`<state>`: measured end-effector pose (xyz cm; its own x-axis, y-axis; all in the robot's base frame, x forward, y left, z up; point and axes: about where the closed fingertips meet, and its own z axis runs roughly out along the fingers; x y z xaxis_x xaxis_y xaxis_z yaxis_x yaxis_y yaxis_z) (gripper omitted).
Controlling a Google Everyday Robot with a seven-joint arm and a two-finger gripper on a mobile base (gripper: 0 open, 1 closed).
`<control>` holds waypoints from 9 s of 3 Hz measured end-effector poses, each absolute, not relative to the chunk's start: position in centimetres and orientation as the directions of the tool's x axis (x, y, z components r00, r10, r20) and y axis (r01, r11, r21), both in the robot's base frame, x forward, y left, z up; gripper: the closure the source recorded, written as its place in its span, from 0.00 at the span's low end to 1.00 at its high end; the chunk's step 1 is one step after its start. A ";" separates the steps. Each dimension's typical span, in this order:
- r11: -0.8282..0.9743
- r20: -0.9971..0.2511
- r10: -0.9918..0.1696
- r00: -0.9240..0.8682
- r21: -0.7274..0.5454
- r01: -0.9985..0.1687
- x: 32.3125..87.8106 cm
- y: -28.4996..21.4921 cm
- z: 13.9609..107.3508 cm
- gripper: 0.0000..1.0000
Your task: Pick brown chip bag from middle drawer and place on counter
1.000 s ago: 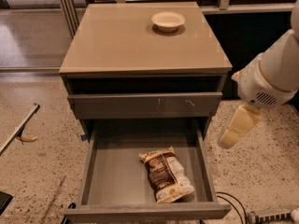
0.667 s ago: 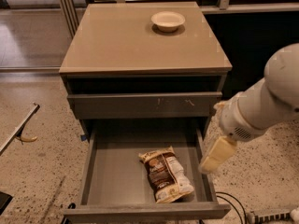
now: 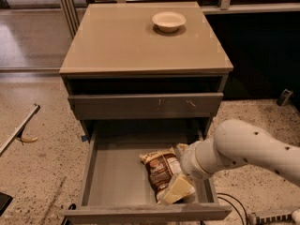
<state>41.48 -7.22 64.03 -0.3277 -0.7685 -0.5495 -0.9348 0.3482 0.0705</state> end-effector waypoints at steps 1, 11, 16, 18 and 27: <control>0.381 -0.583 -0.740 -0.335 0.047 -0.923 46.4 -4.6 58.6 0.00; 0.534 -0.553 -0.673 -0.491 0.096 -0.840 53.8 -3.4 39.0 1.00; 0.385 -0.518 -0.832 -0.198 -0.283 -0.879 53.4 -12.0 74.1 1.00; 0.353 -0.468 -0.875 -0.123 -0.444 -0.824 57.1 -13.5 89.4 1.00; 0.304 -0.623 -0.779 0.071 -0.473 -0.827 77.5 -0.7 93.9 1.00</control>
Offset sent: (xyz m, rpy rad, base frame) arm 0.2115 0.0586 -0.1555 0.0835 -0.2413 -0.2328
